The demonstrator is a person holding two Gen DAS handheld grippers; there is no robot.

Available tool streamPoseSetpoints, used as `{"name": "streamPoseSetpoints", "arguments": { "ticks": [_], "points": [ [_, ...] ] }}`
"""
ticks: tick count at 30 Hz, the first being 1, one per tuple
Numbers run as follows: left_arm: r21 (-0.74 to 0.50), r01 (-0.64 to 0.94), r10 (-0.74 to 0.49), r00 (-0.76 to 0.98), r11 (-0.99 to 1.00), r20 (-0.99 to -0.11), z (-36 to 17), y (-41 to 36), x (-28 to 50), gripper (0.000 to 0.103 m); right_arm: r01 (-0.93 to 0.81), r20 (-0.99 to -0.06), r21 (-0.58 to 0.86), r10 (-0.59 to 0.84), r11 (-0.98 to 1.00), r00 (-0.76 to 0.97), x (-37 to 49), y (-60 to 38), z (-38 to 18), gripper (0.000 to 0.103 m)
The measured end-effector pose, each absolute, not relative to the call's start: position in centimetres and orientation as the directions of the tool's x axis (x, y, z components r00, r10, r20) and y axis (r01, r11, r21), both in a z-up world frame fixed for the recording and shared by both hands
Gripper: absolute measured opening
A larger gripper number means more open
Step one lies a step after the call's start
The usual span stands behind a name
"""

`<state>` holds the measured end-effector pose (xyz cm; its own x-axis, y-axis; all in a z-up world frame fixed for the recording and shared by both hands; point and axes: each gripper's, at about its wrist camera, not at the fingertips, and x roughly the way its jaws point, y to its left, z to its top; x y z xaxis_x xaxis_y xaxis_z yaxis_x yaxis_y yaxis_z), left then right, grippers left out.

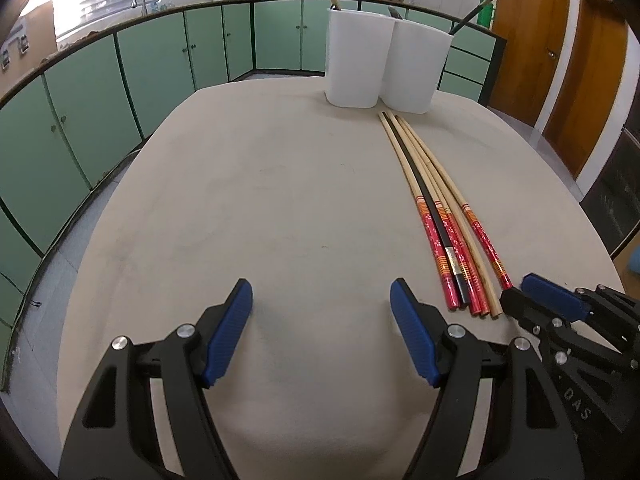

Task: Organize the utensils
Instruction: 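Close the right tool on a red-patterned chopstick, then close the left tool on another red-patterned chopstick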

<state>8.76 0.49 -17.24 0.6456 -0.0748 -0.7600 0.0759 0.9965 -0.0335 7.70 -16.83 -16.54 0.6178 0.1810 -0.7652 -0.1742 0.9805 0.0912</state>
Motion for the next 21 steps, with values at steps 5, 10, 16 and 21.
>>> {"name": "streamPoseSetpoints", "arguments": {
  "ticks": [5,10,16,21],
  "points": [
    [-0.029,0.086,-0.078,0.643,0.996,-0.762,-17.3,0.2,8.9,0.070,-0.184,-0.762,0.117,0.207,0.976,0.614,7.8,-17.0,-16.6,0.007],
    [-0.028,0.105,-0.089,0.645,0.994,-0.759,-17.2,-0.5,8.8,0.070,-0.142,-0.756,0.134,0.194,0.981,0.625,7.8,-18.0,-16.6,0.006],
    [-0.045,0.134,-0.123,0.655,0.990,-0.745,-16.9,-1.4,8.5,0.070,-0.093,-0.754,0.081,0.122,0.992,0.645,7.9,-19.6,-16.4,0.006],
    [-0.053,0.165,-0.149,0.647,0.985,-0.748,-17.1,-2.7,8.4,0.070,-0.067,-0.754,0.078,0.102,0.995,0.648,8.3,-20.7,-16.5,0.006]
  ]
}}
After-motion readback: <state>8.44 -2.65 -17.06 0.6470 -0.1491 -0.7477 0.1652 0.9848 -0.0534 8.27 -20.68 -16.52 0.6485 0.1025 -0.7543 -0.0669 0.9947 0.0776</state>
